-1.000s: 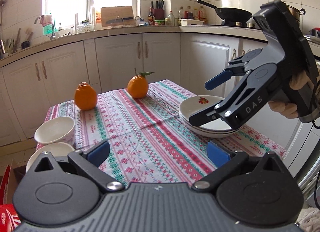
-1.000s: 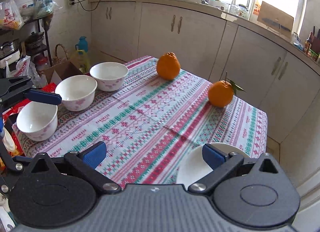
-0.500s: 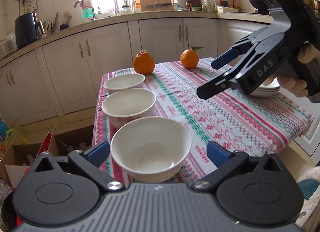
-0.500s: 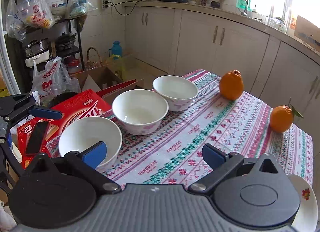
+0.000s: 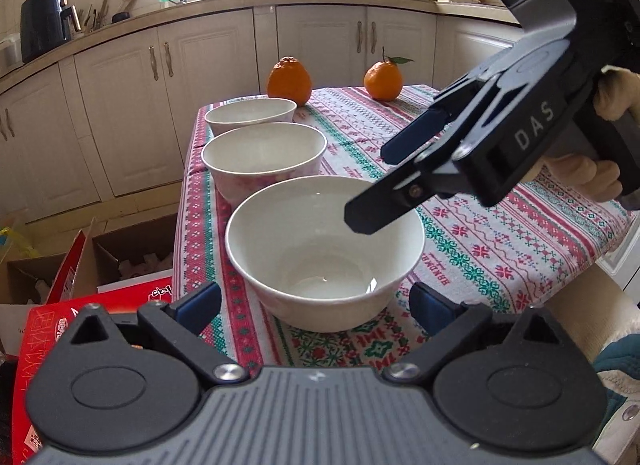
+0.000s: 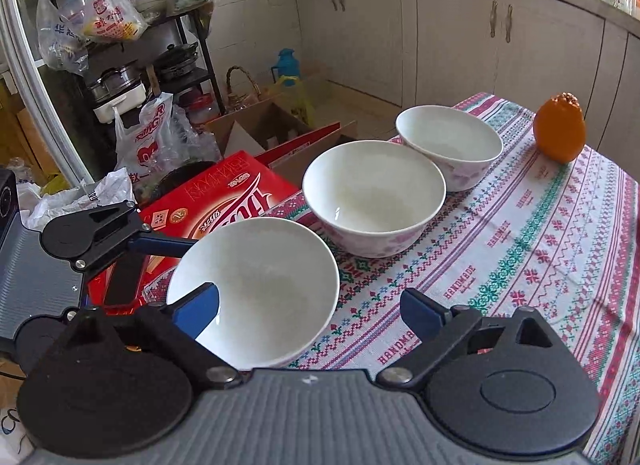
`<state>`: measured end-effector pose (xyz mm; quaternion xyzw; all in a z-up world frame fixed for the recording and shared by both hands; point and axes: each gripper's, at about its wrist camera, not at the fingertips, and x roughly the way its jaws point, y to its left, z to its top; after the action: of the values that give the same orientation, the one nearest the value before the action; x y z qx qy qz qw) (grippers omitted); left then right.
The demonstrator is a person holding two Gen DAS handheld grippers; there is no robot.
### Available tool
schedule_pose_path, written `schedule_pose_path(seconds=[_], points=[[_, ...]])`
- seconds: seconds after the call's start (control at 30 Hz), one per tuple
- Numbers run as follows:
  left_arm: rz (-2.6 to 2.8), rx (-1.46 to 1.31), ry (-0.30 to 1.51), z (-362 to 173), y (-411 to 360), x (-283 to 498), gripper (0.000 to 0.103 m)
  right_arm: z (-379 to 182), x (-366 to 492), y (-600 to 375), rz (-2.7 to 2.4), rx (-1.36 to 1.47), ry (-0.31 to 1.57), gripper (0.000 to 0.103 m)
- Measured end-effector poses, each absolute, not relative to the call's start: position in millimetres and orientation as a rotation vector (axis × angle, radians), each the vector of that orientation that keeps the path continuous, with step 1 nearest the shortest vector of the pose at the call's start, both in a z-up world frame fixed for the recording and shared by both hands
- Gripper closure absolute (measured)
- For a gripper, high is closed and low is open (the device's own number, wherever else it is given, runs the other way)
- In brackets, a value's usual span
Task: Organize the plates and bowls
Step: 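Move the right tool to a white flower-print bowl and grasp its rim, then lift the held bowl with the right tool and carry it toward the plate stack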
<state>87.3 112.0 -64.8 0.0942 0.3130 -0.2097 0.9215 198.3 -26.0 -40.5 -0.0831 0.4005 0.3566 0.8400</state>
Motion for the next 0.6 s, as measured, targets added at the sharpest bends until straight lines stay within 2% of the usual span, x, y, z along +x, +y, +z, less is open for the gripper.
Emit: schedule_pose_path(seconds=[0.4, 0.6], points=[[-0.46, 0.201, 0.655, -64, 110, 91, 0.018, -56, 215, -20, 0.827, -0.112, 0.926, 0.032], [-0.46, 0.207, 0.658, -63, 109, 93, 0.018, -56, 215, -19, 0.854, -0.093, 0.928, 0.037]])
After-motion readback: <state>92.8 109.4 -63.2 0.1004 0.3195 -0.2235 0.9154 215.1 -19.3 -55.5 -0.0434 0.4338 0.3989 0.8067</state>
